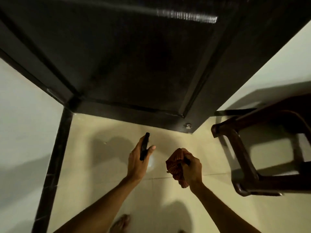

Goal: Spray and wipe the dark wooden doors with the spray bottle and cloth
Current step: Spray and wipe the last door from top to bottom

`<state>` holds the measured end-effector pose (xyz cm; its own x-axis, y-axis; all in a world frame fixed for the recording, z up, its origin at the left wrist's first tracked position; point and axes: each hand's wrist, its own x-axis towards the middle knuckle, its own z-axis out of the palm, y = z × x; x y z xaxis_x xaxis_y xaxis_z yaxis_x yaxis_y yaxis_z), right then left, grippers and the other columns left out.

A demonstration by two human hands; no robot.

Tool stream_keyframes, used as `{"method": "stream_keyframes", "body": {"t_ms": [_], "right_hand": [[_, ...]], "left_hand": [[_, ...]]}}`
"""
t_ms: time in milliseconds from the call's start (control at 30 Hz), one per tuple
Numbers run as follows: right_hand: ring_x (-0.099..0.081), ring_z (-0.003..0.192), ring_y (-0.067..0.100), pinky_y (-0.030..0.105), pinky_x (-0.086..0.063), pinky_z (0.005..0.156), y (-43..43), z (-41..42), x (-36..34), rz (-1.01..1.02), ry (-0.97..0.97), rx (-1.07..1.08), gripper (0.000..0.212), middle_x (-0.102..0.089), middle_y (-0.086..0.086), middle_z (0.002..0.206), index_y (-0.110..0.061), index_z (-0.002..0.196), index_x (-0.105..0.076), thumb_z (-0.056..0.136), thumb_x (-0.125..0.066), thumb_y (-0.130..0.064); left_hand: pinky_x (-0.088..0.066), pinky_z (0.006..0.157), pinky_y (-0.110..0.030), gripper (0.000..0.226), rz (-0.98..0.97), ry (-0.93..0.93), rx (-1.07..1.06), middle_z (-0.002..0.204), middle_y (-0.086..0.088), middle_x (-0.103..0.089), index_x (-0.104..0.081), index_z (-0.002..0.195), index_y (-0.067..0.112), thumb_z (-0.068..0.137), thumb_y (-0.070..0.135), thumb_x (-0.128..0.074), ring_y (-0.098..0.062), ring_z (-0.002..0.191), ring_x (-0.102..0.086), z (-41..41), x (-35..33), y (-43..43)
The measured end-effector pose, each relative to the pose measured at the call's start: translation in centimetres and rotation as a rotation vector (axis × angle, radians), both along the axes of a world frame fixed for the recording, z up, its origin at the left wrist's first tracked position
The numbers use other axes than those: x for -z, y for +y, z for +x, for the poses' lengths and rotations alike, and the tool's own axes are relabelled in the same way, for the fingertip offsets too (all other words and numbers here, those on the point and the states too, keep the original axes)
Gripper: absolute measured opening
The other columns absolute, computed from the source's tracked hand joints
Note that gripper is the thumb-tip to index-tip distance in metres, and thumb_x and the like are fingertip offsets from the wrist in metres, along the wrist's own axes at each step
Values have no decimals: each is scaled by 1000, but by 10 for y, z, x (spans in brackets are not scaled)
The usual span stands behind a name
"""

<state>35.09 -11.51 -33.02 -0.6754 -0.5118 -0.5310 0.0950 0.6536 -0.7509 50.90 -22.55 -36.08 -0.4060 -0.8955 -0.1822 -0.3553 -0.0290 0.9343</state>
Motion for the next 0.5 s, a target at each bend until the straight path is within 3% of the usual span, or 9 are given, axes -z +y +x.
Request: {"method": "stream_keyframes", "body": {"t_ms": [100,167,233,267,333,433,500], "right_hand": [[-62,43,5,25,-48,38,2,-9,56,-11,-92,41,35,-68,3,65,2,96,-71,101,-39,15],[-61,44,1,37,-50,46,4,-13,93,-11,-105,29,36,-68,-3,62,-3,90,-70,103,-40,12],[-63,50,-6,25,-51,46,7,-17,125,-14,-72,-4,39,-66,-15,57,-9,87,-70,100,-42,16],[-64,56,-9,14,-50,47,9,-17,137,-18,-58,-23,40,-69,-16,63,-10,89,-70,97,-44,19],[-66,68,-12,6,-49,56,16,-18,169,-15,-20,-40,42,-74,-4,84,-13,94,-71,92,-49,22],[-73,96,12,31,-62,82,25,-21,209,27,-13,-65,47,-75,4,108,-24,107,-74,91,-55,16],[-66,115,23,32,-52,103,24,-23,222,81,-82,-86,46,-71,4,123,-16,120,-74,91,-53,13]], "left_hand": [[-39,99,0,72,10,-20,24,145,7,-60,-48,152,20,93,58,-62,-2,129,-56,-17,68,8],[-38,96,2,65,-11,-34,4,141,12,-59,-48,149,25,90,50,-64,-4,127,-57,-27,107,13],[-37,95,3,67,-25,-52,-25,137,14,-58,-45,146,31,87,56,-65,-5,126,-55,-30,136,15],[-38,96,2,70,-33,-65,-31,136,13,-59,-44,146,32,86,63,-63,-5,125,-56,-29,153,17],[-40,95,1,76,-51,-71,-32,134,12,-61,-44,147,31,85,74,-59,-1,122,-58,-28,174,20],[-40,98,-1,80,-54,-52,-34,137,18,-58,-46,148,29,85,74,-61,6,125,-54,-26,193,24],[-43,99,-5,85,-57,-50,-30,133,33,-57,-47,150,26,83,76,-64,14,122,-56,-25,202,27]]}}
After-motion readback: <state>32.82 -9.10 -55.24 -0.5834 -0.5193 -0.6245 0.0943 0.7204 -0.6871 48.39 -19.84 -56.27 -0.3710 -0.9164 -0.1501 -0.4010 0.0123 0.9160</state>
